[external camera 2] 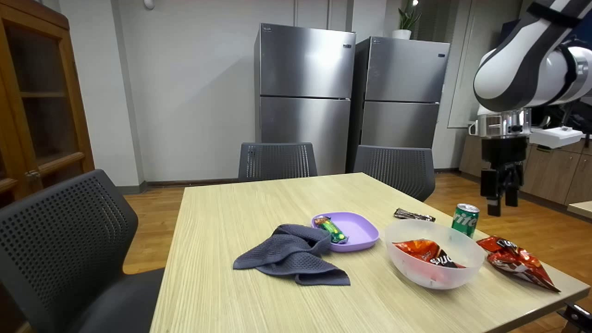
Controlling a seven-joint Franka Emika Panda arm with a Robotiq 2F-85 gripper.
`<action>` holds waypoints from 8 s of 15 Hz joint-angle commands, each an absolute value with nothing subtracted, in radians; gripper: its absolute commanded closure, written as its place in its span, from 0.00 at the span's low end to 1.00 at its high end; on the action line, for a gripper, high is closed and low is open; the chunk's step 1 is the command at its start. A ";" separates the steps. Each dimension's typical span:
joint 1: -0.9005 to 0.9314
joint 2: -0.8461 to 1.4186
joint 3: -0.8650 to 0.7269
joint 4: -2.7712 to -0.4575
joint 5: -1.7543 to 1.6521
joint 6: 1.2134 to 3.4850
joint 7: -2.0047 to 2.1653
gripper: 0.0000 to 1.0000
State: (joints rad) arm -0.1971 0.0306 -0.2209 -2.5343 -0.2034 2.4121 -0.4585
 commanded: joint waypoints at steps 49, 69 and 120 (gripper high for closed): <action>-0.191 0.301 -0.376 -2.632 -0.905 2.899 0.091 0.00; -0.162 0.386 -0.395 -2.569 -0.921 2.941 0.165 0.49; -0.058 -0.172 -0.167 -2.778 -0.267 2.795 -0.465 0.99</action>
State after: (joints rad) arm -0.0763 -0.1023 -0.1894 -2.7713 -0.3362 2.8745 -0.3877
